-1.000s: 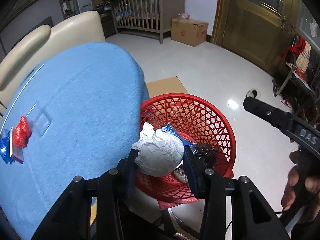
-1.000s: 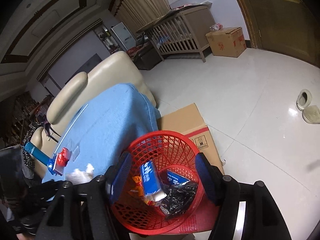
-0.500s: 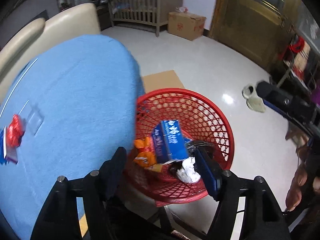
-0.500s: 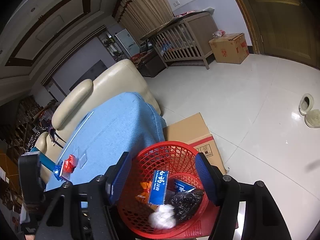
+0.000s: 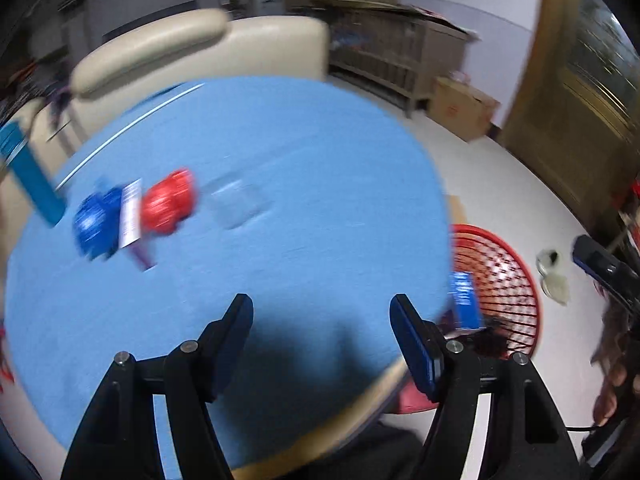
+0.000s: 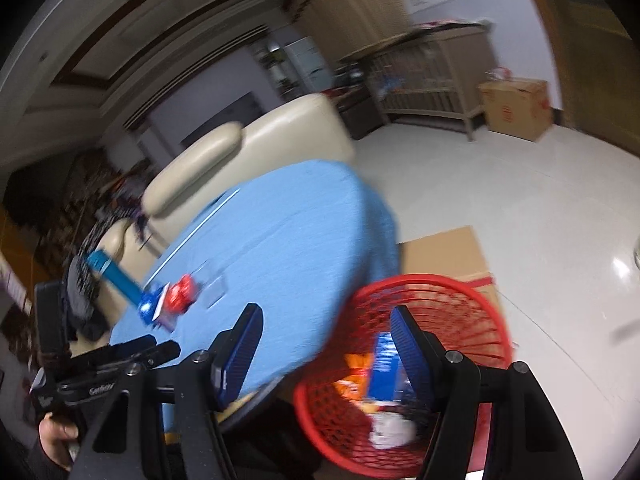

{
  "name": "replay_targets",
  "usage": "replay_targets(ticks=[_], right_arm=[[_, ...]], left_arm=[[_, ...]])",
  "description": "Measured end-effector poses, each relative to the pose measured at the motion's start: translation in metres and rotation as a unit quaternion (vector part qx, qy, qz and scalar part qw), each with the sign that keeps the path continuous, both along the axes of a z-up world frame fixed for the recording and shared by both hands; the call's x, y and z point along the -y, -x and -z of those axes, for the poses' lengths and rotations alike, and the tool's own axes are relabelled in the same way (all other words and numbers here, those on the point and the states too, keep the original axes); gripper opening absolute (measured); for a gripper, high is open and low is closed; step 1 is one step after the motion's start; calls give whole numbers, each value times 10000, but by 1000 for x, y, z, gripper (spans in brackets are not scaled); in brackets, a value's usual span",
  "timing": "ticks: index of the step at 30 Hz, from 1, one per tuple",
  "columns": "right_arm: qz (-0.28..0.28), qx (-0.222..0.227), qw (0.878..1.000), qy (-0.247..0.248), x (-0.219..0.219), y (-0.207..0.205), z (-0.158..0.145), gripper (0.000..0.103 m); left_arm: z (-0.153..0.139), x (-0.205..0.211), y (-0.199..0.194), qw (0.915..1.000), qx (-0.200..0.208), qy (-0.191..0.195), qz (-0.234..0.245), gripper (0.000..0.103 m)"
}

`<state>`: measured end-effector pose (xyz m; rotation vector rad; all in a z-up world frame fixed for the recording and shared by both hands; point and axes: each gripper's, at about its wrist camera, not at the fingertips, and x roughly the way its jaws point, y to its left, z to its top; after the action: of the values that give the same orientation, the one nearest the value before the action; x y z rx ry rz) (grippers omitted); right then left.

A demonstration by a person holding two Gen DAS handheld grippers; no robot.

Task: Collect trash
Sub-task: 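Return to the table and grasp the white Plendil box with the left gripper, then grasp the clear plastic container with the right gripper while the left holds the Plendil box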

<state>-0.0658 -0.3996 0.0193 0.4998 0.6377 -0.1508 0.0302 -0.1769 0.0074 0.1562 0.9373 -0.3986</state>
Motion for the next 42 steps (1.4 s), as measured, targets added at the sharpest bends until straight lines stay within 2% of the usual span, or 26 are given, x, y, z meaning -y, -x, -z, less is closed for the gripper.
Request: replay_targets(ticks=[5,11,16,19,28,30,31,32,34,42], right_arm=[[-782,7,9968,176,-53,-39,-11,70],[-1470,14,9887,294,-106,-74,-18,70],[-1540,-80,9874,351,-119,-82,-12,70],[-1470,-226,9883,334,-114,-85,-5,70],[-1390,-428,9887,361,-98,-115,6,70],[-1479,-513,9870,358,-100,-132,11,70],[-1530,-560,9860,353,-103,-140,14,70],[-1590,-610,9847,363,-106,-150,17,70],[-1763,-708,9809,410,-116,-170,22,70],[-2541,-943,9576,976,-171,-241,43,70]], left_arm=[[6,-71,-11,9964,-45,125,-841,72],[17,-121,-31,9875,-131,241,-1554,73],[22,-115,-61,9886,-180,150,-1487,73],[26,-110,-82,9875,-102,-19,-1570,73],[52,-108,-128,9843,-180,-117,-1754,73],[55,-111,-133,9839,-216,-80,-1773,61],[58,-113,-134,9834,-267,-103,-1795,35],[60,-115,-136,9827,-348,-115,-1816,16],[62,-123,-136,9822,-402,63,-1834,15],[47,-151,-101,9842,-283,283,-1725,15]])
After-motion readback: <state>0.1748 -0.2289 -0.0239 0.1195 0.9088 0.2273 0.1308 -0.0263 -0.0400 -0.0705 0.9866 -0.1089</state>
